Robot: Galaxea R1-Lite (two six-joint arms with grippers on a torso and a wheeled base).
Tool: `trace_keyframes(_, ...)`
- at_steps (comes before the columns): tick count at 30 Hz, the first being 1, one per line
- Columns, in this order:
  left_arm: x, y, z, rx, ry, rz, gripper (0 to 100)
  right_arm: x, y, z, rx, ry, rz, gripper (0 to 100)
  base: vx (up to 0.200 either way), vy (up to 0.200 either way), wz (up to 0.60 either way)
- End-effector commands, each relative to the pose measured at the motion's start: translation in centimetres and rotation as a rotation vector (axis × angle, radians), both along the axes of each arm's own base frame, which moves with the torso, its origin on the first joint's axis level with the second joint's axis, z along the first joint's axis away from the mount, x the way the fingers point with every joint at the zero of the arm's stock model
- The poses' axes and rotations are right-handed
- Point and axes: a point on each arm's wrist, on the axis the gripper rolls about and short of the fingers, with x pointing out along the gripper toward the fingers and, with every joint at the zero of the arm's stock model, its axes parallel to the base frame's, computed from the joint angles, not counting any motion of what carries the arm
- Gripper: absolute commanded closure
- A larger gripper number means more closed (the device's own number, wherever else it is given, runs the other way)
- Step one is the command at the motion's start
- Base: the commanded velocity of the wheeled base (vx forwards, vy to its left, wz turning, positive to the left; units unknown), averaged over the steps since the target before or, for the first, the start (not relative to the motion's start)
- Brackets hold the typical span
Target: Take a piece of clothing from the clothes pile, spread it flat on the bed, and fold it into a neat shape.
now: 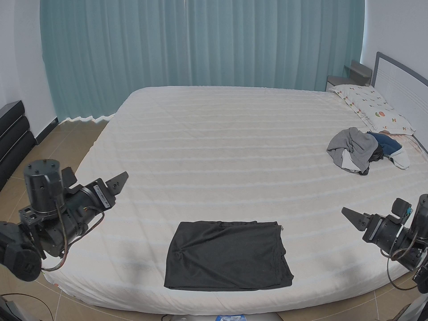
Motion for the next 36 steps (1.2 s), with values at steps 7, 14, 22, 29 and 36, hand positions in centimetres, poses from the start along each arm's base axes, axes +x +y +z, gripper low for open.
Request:
trace_keyframes(7, -13.5, 5.6, 2.6, 0.083, -0.163, 0.176, 0, -14.4, -3.9, 3.2, -0.166, -0.134, -0.071, 0, 0.000, 0.000, 0.00)
trace_keyframes(14, -18.2, 7.7, 1.6, 0.194, -0.189, 0.281, 0, -16.5, -4.2, 2.0, -0.201, -0.123, -0.142, 0, 0.000, 0.000, 0.00)
trace_keyframes(22, -21.9, 8.7, 0.3, 0.371, -0.207, 0.496, 0, -18.8, -4.0, -0.2, -0.371, -0.120, -0.191, 0, 0.000, 0.000, 0.00)
trace_keyframes(29, -24.3, 8.8, -1.5, 0.476, -0.236, 0.555, 0, -19.5, -4.0, -0.8, -0.448, -0.198, -0.197, 0, 0.000, 0.000, 0.00)
trace_keyframes(36, -24.5, 8.4, -4.2, 0.530, -0.214, 0.609, 0, -19.2, -4.0, -0.8, -0.446, -0.230, -0.202, 0, 0.000, 0.000, 0.00)
